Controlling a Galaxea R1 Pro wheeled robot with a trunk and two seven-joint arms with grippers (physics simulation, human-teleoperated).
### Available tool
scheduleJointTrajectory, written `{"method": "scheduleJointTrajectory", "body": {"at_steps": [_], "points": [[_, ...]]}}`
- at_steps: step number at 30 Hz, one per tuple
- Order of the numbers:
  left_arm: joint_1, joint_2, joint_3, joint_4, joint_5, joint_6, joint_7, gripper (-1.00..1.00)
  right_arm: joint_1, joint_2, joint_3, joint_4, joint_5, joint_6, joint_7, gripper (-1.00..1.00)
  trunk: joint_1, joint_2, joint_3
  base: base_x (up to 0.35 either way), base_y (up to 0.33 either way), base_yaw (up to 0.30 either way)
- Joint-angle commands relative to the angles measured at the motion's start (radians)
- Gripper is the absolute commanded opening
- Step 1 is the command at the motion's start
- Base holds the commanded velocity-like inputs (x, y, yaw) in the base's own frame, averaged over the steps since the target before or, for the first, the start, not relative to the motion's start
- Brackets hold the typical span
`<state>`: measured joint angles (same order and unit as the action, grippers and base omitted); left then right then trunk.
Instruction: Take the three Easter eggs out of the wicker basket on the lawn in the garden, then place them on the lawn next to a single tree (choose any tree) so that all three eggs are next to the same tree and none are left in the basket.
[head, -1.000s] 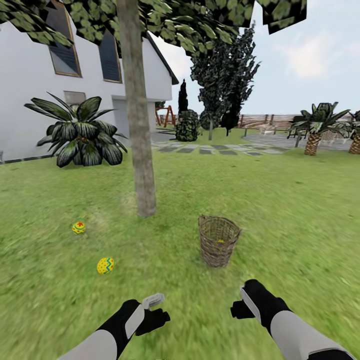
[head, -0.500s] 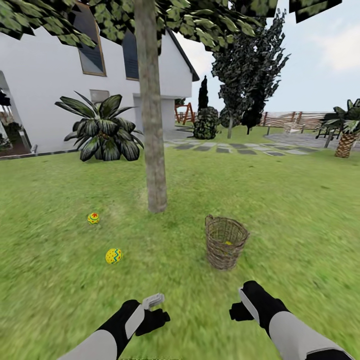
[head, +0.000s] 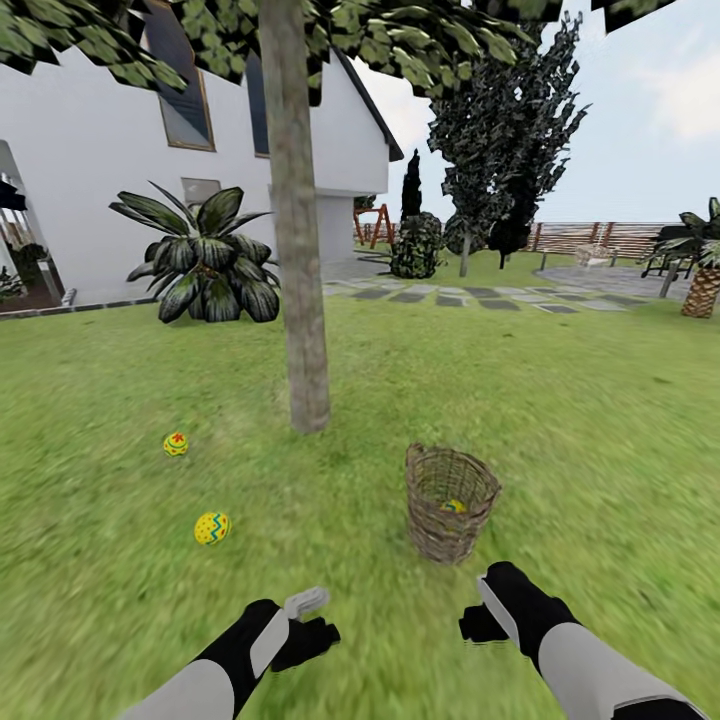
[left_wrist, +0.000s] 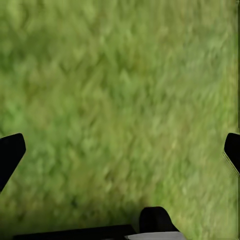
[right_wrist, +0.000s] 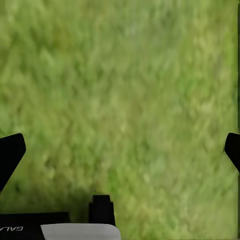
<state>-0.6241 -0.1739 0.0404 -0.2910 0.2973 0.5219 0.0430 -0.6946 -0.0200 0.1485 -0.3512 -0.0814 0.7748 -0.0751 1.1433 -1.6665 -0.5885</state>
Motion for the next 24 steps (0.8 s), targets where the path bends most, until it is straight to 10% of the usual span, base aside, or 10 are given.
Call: {"method": "scheduleJointTrajectory", "body": {"at_steps": [1,24], "points": [[0.000,-0.001,0.004,-0.002,0.006,0.006,0.005,1.00,0.000,-0.001,0.007,-0.002,-0.009,0.004,-0.006,1.00,0.000,0.000,-0.001,0.316,-0.119,0.000],[0.000,-0.001,0.004,0.004,0.006,0.006,0.003,1.00,0.000,0.000,0.007,-0.002,-0.009,0.003,-0.006,1.00,0.000,0.000,-0.001,0.007,-0.278,0.000]]}}
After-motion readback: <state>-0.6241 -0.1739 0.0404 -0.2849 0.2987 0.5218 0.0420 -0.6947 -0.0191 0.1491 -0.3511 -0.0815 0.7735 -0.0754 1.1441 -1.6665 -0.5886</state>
